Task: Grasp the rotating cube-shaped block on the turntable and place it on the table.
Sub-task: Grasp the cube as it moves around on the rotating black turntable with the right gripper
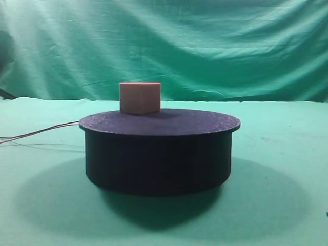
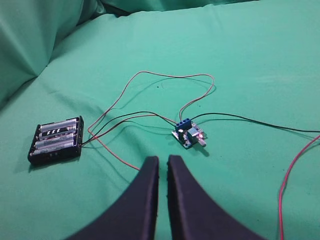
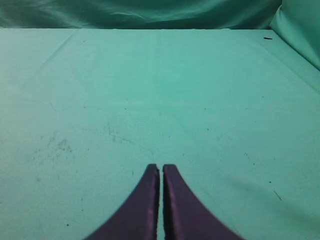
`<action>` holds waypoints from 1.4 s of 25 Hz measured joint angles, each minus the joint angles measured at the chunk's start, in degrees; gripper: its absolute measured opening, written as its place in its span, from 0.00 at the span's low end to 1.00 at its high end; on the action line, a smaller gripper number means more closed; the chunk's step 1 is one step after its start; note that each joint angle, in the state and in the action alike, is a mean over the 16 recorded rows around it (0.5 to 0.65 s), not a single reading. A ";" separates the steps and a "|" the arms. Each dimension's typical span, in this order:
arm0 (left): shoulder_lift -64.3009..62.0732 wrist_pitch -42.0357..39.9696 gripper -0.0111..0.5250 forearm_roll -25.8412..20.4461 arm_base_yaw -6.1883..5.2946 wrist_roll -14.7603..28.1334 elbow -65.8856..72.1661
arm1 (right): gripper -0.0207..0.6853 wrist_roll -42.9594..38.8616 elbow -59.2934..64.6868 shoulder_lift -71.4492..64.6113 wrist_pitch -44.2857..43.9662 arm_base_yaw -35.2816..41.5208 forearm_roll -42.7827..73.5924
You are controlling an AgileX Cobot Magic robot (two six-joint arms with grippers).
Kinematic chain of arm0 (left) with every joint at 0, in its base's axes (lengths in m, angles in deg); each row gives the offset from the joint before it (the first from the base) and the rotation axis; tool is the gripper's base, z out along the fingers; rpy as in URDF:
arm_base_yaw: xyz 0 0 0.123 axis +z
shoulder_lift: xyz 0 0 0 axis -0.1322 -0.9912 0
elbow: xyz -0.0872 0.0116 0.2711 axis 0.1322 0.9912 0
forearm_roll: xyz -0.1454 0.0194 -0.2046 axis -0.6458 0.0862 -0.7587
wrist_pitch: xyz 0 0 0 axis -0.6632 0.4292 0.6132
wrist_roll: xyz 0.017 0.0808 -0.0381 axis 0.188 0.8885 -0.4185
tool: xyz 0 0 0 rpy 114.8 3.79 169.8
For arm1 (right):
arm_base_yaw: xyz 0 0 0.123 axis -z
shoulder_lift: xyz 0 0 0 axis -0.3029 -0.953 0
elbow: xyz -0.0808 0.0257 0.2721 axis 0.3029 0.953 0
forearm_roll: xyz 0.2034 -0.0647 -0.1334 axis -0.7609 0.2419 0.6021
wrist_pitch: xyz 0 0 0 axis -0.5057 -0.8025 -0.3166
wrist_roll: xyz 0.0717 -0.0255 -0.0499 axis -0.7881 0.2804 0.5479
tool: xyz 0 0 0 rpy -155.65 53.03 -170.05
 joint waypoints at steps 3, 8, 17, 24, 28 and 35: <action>0.00 0.00 0.02 0.00 0.00 0.00 0.00 | 0.03 -0.80 -0.06 0.00 3.42 0.00 -3.18; 0.00 0.00 0.02 0.00 0.00 0.00 0.00 | 0.03 -0.56 -2.10 -1.06 6.14 0.00 -8.66; 0.00 0.00 0.02 0.00 0.00 0.00 0.00 | 0.03 3.39 -11.63 -13.86 1.74 0.00 -15.76; 0.00 0.00 0.02 0.00 0.00 0.00 0.00 | 0.03 16.13 -20.62 -31.26 -8.97 -1.53 -22.73; 0.00 0.00 0.02 0.00 0.00 0.00 0.00 | 0.03 23.93 -24.62 -41.00 -12.81 -5.79 -26.84; 0.00 0.00 0.02 0.00 0.00 0.00 0.00 | 0.06 34.77 -31.66 -57.18 -15.35 -18.28 -30.92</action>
